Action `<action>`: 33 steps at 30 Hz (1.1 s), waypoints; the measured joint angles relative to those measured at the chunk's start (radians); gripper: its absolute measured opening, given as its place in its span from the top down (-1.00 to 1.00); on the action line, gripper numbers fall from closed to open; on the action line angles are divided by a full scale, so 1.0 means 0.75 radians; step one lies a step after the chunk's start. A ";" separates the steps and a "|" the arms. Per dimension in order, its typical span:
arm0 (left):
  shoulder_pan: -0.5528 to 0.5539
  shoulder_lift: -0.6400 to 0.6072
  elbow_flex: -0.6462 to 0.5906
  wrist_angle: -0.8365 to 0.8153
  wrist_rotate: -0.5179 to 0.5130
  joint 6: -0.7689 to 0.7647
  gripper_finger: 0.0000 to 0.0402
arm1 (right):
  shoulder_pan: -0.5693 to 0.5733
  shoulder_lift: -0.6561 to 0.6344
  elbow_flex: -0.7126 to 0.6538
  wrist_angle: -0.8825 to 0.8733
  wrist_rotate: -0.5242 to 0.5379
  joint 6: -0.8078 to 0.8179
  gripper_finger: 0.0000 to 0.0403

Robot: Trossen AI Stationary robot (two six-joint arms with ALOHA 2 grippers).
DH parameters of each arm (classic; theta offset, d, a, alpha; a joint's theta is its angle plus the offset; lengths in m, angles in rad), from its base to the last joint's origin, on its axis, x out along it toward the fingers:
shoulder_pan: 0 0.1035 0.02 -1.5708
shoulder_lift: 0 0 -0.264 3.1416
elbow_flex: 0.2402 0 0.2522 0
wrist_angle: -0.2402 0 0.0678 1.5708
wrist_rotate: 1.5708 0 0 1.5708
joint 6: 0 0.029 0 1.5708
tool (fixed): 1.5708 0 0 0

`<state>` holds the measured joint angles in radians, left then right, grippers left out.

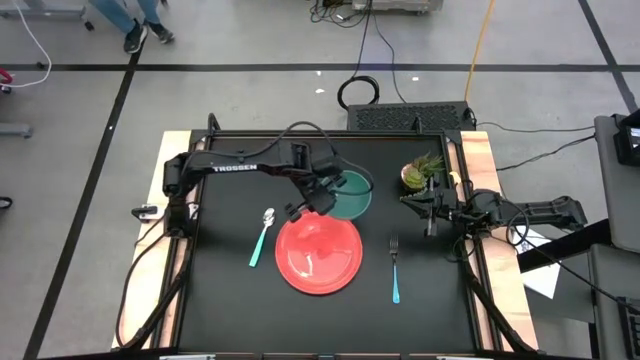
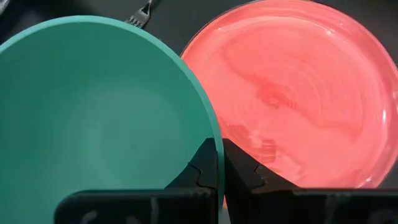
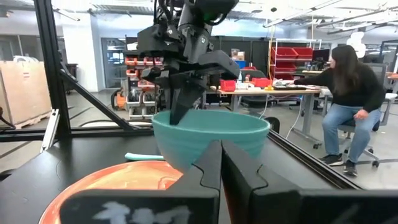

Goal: Set table place
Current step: Put the green bowl on top of the orange plate

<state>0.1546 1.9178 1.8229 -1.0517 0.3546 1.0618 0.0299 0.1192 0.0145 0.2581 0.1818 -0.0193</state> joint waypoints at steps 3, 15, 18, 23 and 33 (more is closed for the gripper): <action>-0.002 -0.059 0.001 -0.002 0.000 -0.013 0.98 | 0.000 0.000 0.000 0.000 0.000 0.000 1.00; -0.053 -0.243 0.001 -0.085 -0.009 -0.144 0.98 | 0.000 0.007 0.000 0.010 0.000 -0.001 1.00; -0.069 -0.253 0.001 -0.123 -0.010 -0.183 0.98 | 0.000 0.007 0.000 0.010 0.000 0.000 1.00; -0.107 -0.251 -0.014 -0.185 -0.061 -0.241 0.98 | -0.001 0.007 0.000 0.010 0.000 0.000 1.00; -0.181 -0.267 -0.205 -0.086 -0.095 -0.296 0.98 | 0.000 0.007 0.000 0.009 0.000 0.000 1.00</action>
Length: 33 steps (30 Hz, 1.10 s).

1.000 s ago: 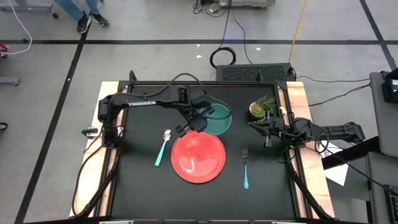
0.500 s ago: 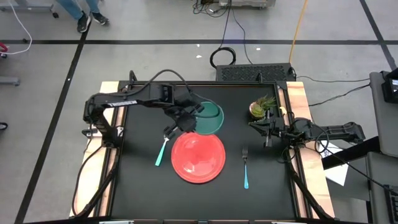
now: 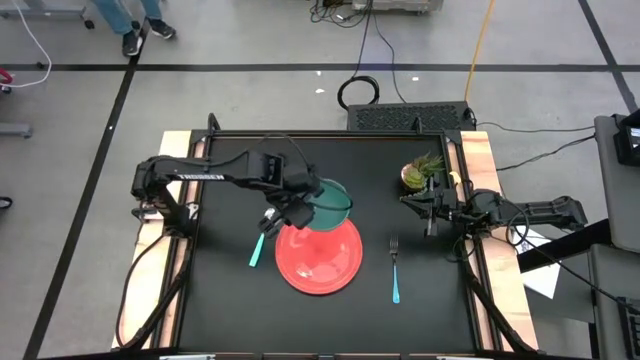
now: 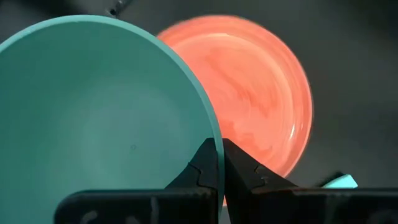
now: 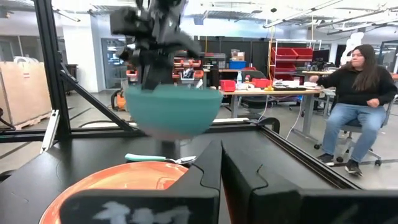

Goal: Set table place
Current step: Put the green bowl on top of the orange plate

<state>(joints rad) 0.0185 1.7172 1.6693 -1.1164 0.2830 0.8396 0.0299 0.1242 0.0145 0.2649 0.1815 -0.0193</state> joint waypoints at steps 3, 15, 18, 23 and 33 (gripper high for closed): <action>-0.026 -0.006 -0.080 0.096 -0.022 -0.012 0.98 | 0.000 0.000 0.000 0.000 0.000 0.000 1.00; -0.081 -0.008 -0.235 0.208 -0.021 -0.051 0.98 | 0.000 0.000 0.000 0.000 0.000 0.001 1.00; -0.099 -0.007 -0.263 0.242 -0.018 -0.053 0.98 | 0.000 0.000 0.000 0.000 0.000 0.001 1.00; -0.119 -0.007 -0.286 0.270 0.012 -0.066 0.98 | 0.000 0.000 0.000 0.000 0.000 0.001 1.00; -0.151 -0.007 -0.406 0.396 0.041 -0.120 0.98 | 0.000 0.000 0.000 0.000 0.000 0.002 1.00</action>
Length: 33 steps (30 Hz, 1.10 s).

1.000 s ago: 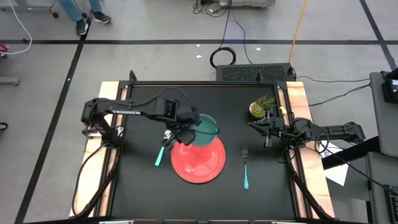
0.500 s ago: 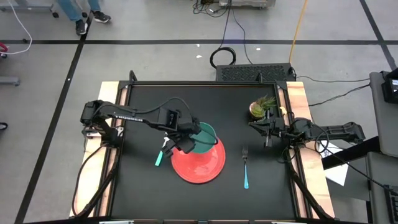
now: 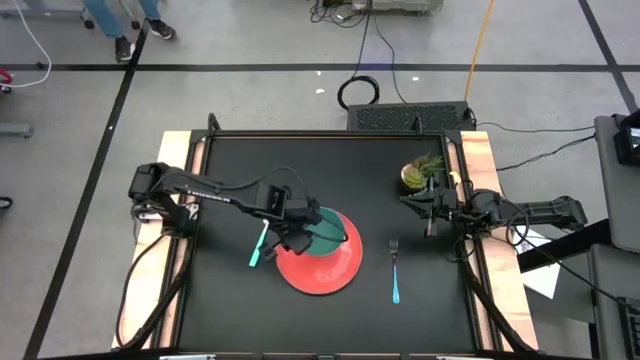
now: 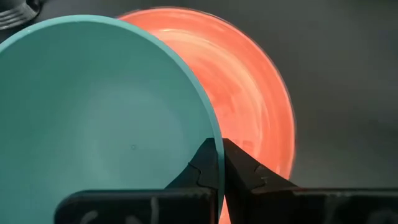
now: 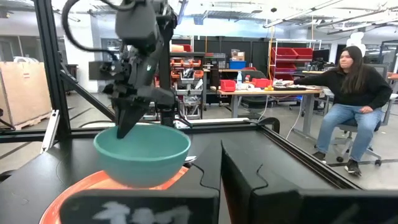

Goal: Set table place
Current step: Put the green bowl on top of the orange plate

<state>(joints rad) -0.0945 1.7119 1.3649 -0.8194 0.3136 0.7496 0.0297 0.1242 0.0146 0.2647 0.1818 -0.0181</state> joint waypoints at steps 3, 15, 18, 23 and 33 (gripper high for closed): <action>-0.019 -0.036 -0.082 0.117 -0.035 -0.024 0.98 | 0.000 0.000 0.000 0.000 0.000 0.000 1.00; -0.039 -0.261 -0.296 0.279 -0.107 -0.211 0.98 | 0.000 0.029 0.000 0.030 0.000 0.009 1.00; -0.049 -0.272 -0.287 0.283 -0.109 -0.226 0.98 | 0.000 0.035 0.000 0.019 0.000 0.009 1.00; -0.065 -0.251 -0.290 0.237 -0.115 -0.235 0.98 | -0.002 0.050 0.000 0.023 0.001 0.010 1.00; -0.116 -0.196 -0.290 0.234 -0.199 -0.260 0.98 | -0.002 0.051 0.000 0.021 0.000 0.010 1.00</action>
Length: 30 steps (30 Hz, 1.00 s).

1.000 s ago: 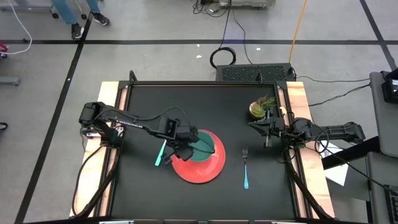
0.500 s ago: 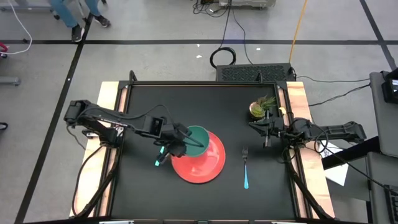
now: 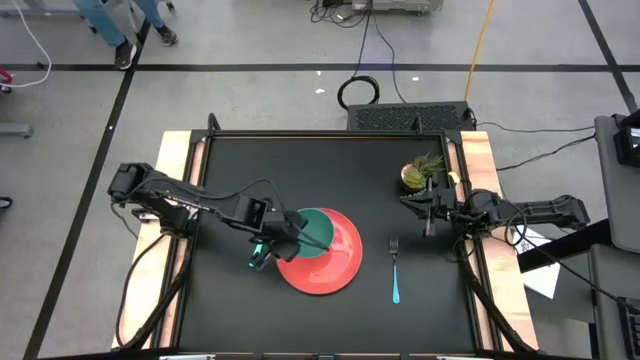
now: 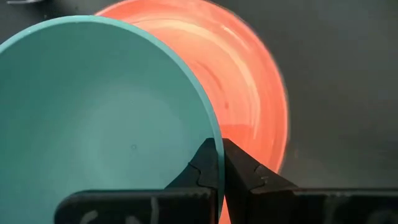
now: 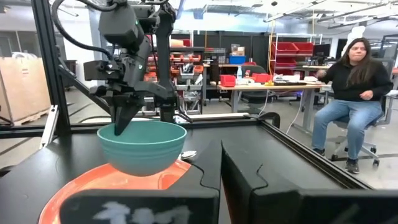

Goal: Set table place
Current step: Put the green bowl on top of the orange plate

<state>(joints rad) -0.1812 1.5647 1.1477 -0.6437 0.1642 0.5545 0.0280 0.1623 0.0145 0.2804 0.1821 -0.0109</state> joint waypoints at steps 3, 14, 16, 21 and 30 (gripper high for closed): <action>-0.013 0.023 0.000 0.018 -0.024 0.000 0.98 | 0.000 0.000 0.000 0.000 0.000 0.000 1.00; -0.047 0.056 0.003 0.061 -0.030 -0.010 0.98 | 0.000 0.001 0.000 -0.001 0.000 0.025 1.00; -0.048 0.056 0.003 0.063 -0.030 -0.019 0.98 | 0.000 0.001 0.000 -0.001 0.000 0.025 1.00; -0.068 0.056 0.003 0.085 -0.034 -0.023 0.98 | -0.001 0.001 0.000 -0.001 0.000 0.025 1.00; -0.096 0.071 0.003 0.100 -0.021 -0.036 0.98 | -0.001 0.001 0.000 -0.002 0.000 0.034 1.00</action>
<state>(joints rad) -0.2530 1.6180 1.1496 -0.5685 0.1486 0.5273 0.0277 0.1627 0.0147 0.2790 0.1818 0.0147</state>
